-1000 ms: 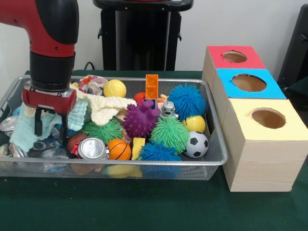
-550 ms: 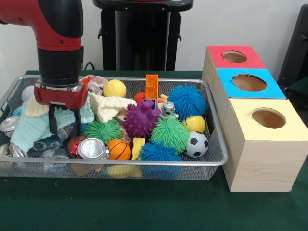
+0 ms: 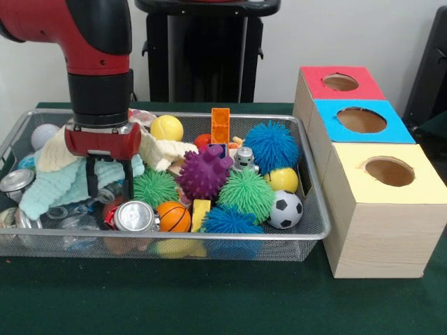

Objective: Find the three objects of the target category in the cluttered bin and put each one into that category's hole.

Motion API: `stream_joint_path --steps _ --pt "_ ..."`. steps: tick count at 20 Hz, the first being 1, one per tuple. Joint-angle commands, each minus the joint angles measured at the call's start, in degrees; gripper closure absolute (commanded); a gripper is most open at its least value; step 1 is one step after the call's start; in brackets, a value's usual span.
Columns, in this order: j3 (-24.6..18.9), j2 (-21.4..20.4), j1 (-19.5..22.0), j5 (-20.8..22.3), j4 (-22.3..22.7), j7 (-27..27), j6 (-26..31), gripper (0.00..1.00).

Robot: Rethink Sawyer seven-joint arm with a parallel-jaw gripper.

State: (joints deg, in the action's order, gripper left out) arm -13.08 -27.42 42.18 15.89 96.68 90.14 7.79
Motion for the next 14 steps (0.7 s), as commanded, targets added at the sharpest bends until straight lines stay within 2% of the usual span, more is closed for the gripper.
stream_joint_path --steps 1,5,14 --pt "-4.4 4.0 -0.8 1.4 1.4 5.1 0.3 0.0" --pt "-1.8 4.3 -2.2 0.1 0.5 4.5 5.9 0.0" --pt "11.5 0.2 -11.1 -4.0 -0.5 7.6 27.6 0.0"
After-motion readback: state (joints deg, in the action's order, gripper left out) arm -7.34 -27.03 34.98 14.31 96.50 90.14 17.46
